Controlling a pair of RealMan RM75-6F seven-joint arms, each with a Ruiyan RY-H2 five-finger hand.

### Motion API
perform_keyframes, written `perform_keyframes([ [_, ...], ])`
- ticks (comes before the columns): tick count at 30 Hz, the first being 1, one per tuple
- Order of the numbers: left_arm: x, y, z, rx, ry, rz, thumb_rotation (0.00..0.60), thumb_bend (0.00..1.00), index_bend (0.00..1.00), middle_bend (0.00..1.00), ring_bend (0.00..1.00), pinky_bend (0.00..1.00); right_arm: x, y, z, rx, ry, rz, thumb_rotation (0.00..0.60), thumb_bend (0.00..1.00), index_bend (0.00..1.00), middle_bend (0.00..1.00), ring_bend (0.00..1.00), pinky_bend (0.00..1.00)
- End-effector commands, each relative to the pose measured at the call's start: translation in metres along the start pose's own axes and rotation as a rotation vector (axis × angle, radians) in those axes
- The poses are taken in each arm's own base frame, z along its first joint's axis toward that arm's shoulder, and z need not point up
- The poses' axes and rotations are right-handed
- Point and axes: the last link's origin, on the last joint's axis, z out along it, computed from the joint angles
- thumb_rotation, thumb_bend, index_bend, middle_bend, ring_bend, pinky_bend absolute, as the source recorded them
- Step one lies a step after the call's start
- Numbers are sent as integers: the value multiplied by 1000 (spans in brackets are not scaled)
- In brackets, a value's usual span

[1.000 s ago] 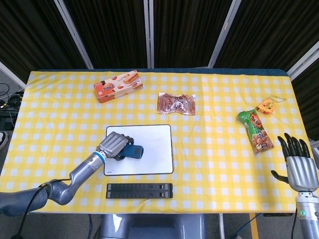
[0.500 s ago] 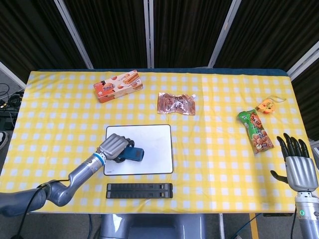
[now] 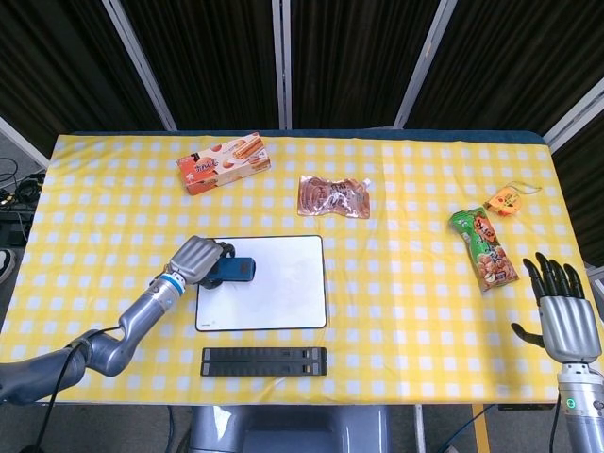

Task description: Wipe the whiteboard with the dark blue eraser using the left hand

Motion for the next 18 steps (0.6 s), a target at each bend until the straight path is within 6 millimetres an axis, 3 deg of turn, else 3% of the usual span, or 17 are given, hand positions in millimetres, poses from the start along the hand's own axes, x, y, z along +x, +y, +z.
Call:
perform_keyframes([
  [1,-3,3,-2,-16,-10,-3,600,330,548,364,462,523,0,0,0,0,1,1,600,0,0,0,0,0],
  [18,-7,46,-19,-174,-37,7,600,329,548,364,462,522,1,0,-1,-1,4,0,600,0,0,0,0,0],
])
